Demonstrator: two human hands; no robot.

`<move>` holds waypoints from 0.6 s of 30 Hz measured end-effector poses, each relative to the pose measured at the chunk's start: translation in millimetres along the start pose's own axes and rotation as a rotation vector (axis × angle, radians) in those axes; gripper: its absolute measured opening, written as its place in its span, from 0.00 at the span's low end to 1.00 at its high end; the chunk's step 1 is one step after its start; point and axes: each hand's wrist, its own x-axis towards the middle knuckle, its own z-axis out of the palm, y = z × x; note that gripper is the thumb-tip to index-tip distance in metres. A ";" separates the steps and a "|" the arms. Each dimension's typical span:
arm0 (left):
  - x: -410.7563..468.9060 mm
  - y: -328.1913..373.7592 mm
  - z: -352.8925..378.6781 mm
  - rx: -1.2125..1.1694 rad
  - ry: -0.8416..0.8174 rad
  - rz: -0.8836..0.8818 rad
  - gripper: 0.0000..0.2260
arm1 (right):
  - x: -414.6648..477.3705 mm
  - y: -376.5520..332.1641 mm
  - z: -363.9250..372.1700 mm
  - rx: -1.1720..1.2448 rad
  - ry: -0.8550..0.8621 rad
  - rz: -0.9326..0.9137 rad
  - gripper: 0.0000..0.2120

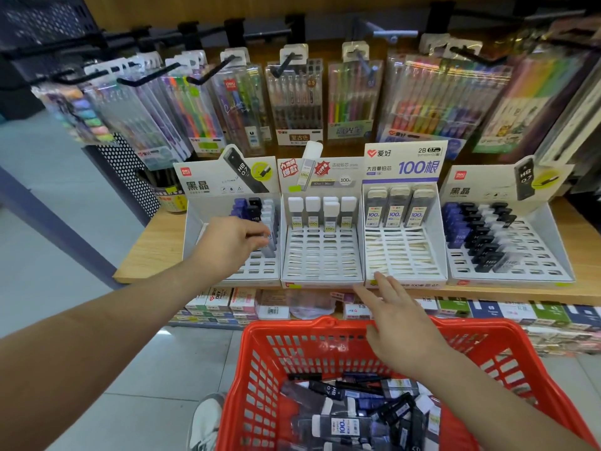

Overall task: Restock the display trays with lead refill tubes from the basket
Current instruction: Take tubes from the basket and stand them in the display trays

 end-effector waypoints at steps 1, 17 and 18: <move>-0.4 -0.4 1.2 0.026 -0.013 0.030 0.09 | 0.4 0.4 0.6 0.001 0.003 -0.004 0.34; 7.1 7.2 6.6 0.227 0.062 0.130 0.11 | -10.6 12.1 3.0 0.186 0.155 -0.082 0.29; 2.5 14.3 6.1 0.223 0.071 0.159 0.12 | -14.4 15.1 4.0 0.193 0.203 -0.095 0.26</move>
